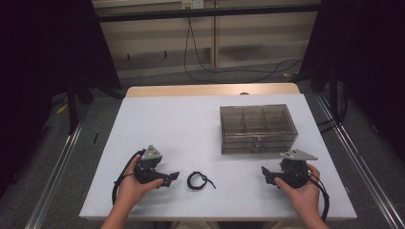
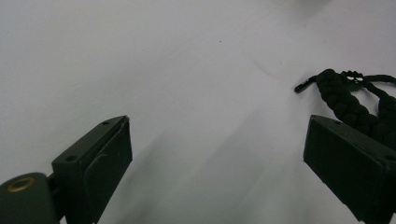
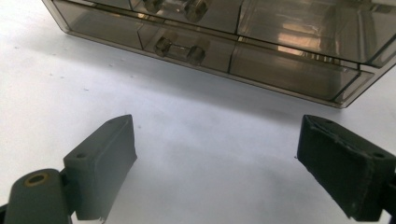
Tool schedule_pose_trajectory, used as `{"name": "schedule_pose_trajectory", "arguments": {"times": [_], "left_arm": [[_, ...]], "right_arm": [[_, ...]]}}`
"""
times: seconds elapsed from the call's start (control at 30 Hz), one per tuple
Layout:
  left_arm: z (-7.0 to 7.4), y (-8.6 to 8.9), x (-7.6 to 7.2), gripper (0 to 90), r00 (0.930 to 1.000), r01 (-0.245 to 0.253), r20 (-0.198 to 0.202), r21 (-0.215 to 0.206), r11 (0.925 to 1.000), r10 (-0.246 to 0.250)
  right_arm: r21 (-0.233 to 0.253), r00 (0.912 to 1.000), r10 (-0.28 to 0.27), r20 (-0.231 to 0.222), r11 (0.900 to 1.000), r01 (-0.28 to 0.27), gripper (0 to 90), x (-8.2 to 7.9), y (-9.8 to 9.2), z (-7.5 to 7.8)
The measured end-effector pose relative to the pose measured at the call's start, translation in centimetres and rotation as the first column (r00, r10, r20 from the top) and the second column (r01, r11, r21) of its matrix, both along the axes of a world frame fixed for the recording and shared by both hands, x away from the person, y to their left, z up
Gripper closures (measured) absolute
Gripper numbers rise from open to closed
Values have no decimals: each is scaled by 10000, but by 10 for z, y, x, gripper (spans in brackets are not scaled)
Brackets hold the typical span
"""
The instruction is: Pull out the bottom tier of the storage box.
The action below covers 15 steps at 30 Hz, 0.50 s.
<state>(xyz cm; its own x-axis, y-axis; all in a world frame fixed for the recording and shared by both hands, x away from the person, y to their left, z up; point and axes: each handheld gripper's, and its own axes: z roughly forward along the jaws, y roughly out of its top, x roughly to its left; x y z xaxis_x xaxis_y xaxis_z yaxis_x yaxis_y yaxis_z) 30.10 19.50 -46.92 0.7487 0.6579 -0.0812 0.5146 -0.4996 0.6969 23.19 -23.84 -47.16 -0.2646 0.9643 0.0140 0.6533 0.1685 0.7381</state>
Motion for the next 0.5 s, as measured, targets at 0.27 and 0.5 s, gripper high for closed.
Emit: {"name": "schedule_pose_trajectory", "arguments": {"times": [0.27,0.5], "left_arm": [[0,1,0,82,9999,34,-98,27,10000,-34],[1,2,1,82,9999,34,-106,-37,10000,-34]], "right_arm": [[15,10000,20,-57,10000,-20,110,1,2,0],[-6,10000,-2,-96,10000,2,110,4,3,2]]}}
